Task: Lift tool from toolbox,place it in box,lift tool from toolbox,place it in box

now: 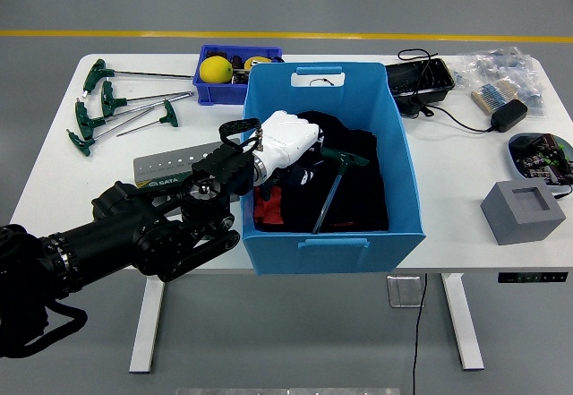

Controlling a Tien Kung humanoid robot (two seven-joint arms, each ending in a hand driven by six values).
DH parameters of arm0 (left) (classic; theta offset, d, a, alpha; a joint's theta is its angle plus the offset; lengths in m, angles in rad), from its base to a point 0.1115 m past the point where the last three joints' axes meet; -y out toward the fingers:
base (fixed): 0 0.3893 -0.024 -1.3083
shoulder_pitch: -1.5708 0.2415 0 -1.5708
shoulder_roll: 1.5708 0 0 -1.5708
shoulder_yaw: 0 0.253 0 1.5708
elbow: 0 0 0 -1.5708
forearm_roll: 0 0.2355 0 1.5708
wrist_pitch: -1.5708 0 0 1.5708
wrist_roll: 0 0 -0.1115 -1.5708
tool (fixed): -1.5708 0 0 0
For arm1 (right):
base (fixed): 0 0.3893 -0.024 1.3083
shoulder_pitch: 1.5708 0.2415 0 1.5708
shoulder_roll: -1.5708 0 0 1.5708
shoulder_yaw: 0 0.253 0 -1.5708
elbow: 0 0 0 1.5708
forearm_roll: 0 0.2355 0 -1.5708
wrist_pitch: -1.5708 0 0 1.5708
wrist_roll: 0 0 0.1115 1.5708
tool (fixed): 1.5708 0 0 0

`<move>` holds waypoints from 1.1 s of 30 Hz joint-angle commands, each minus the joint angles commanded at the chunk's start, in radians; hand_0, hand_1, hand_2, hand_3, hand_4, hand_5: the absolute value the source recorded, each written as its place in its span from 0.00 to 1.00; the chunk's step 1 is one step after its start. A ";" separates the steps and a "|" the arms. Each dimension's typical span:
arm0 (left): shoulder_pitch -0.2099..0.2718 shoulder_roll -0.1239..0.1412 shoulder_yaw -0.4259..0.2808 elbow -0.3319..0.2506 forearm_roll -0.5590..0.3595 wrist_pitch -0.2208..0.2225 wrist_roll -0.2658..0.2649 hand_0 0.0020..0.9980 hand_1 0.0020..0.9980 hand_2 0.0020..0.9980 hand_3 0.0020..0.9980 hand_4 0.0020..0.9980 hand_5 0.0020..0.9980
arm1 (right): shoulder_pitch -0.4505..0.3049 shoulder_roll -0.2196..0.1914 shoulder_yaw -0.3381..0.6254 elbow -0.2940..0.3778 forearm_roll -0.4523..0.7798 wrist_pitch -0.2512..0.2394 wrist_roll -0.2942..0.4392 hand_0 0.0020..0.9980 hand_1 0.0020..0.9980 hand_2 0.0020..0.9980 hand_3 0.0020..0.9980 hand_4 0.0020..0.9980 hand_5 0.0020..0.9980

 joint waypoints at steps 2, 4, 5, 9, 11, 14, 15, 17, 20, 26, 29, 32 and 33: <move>0.003 0.000 -0.009 -0.011 0.005 -0.011 0.000 0.36 0.52 0.63 0.60 0.89 0.39 | 0.000 0.000 0.003 0.000 -0.002 0.000 0.000 0.69 0.67 0.74 0.58 0.79 0.69; 0.008 0.000 -0.025 -0.030 0.012 -0.016 -0.002 0.36 0.52 0.63 0.60 0.89 0.39 | -0.001 0.000 0.006 0.000 -0.003 -0.001 0.000 0.69 0.67 0.74 0.58 0.79 0.69; 0.010 0.000 -0.035 -0.041 0.018 -0.014 -0.004 0.48 0.63 0.76 0.72 0.97 0.48 | -0.001 0.000 0.007 0.000 -0.003 -0.001 0.000 0.69 0.67 0.74 0.58 0.79 0.69; 0.030 0.000 -0.106 -0.100 0.044 0.011 -0.011 0.48 0.63 0.76 0.72 0.97 0.48 | -0.002 0.001 0.012 0.000 -0.003 -0.002 0.001 0.69 0.67 0.74 0.58 0.79 0.69; 0.048 0.000 -0.161 -0.142 0.053 0.041 -0.019 0.59 0.68 0.79 0.76 0.99 0.52 | -0.003 0.002 0.015 0.000 -0.004 -0.002 0.001 0.69 0.67 0.74 0.58 0.79 0.69; 0.082 0.000 -0.261 -0.207 0.027 0.070 -0.053 0.59 0.68 0.79 0.76 0.99 0.52 | -0.005 0.003 0.021 0.000 -0.007 -0.002 0.000 0.69 0.67 0.74 0.58 0.79 0.69; 0.093 0.000 -0.297 -0.225 0.002 0.075 -0.066 0.59 0.68 0.79 0.76 0.99 0.52 | -0.005 0.003 0.023 0.000 -0.009 -0.002 0.000 0.69 0.67 0.74 0.58 0.79 0.69; 0.118 0.000 -0.367 -0.261 -0.064 0.083 -0.090 0.61 0.68 0.78 0.74 0.96 0.56 | -0.007 0.005 0.029 0.000 -0.014 -0.003 -0.002 0.69 0.67 0.74 0.58 0.79 0.69; 0.161 0.007 -0.476 -0.306 -0.186 0.096 -0.133 0.61 0.68 0.78 0.74 0.96 0.56 | -0.010 0.006 0.032 0.000 -0.016 -0.002 -0.003 0.69 0.67 0.74 0.58 0.79 0.69; 0.241 0.026 -0.645 -0.323 -0.427 0.051 -0.265 0.79 0.80 0.86 0.79 0.96 0.74 | -0.020 0.010 0.041 0.000 -0.024 -0.002 -0.006 0.69 0.67 0.74 0.58 0.79 0.69; 0.291 0.034 -0.724 -0.336 -0.557 0.035 -0.326 0.84 0.86 0.94 0.82 0.97 0.77 | -0.023 0.012 0.043 0.000 -0.026 -0.002 -0.007 0.69 0.67 0.74 0.58 0.79 0.69; 0.337 0.037 -0.797 -0.349 -0.681 0.020 -0.365 0.84 0.86 0.94 0.82 0.97 0.77 | -0.025 0.013 0.042 0.000 -0.026 -0.003 -0.007 0.69 0.67 0.74 0.58 0.79 0.69; 0.361 0.038 -0.831 -0.354 -0.726 0.013 -0.379 0.84 0.86 0.94 0.82 0.97 0.77 | -0.026 0.014 0.043 0.000 -0.026 -0.003 -0.008 0.69 0.67 0.74 0.58 0.79 0.69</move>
